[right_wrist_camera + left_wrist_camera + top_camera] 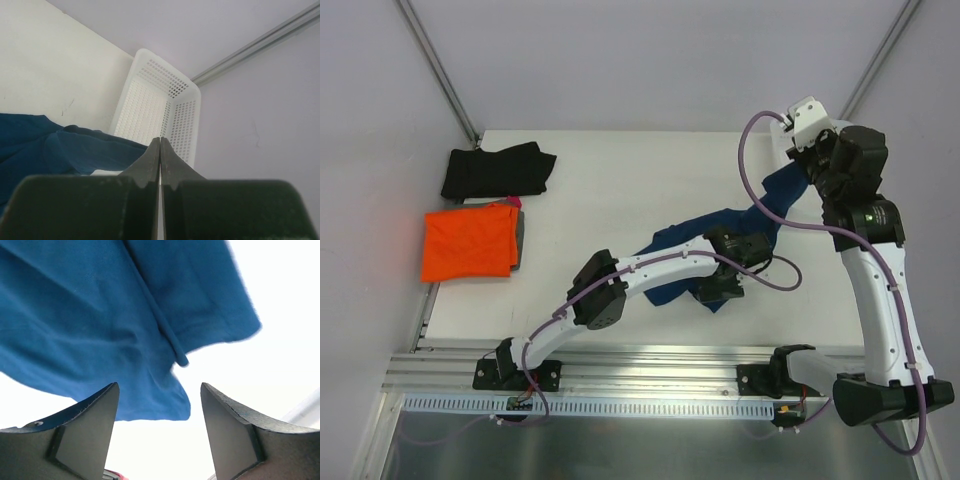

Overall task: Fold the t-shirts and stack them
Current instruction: Flatten the tshirt out

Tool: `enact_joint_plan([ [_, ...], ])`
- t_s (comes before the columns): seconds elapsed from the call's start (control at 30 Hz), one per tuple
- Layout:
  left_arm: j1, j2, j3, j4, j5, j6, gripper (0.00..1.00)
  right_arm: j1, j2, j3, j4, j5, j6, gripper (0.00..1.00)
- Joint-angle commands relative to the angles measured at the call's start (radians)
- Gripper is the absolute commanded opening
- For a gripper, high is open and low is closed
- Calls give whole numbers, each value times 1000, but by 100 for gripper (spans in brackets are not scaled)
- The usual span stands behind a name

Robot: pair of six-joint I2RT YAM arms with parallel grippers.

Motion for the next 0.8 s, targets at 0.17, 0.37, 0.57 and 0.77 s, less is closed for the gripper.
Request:
enact_joint_plan([
  [0.17,-70,-116,-13,8,62,-38,62,-7,63,112,50,6,9,1],
  [0.37,-106,-77,1,22,130,-57,56,-17,92,160,50,17,40,0],
  [0.57,-111,-22,36,22,140,-60,54,-21,92,175,44,12,52,1],
  [0.77,-107,48,84,22,162,-61,51,-24,84,166,42,8,54,1],
])
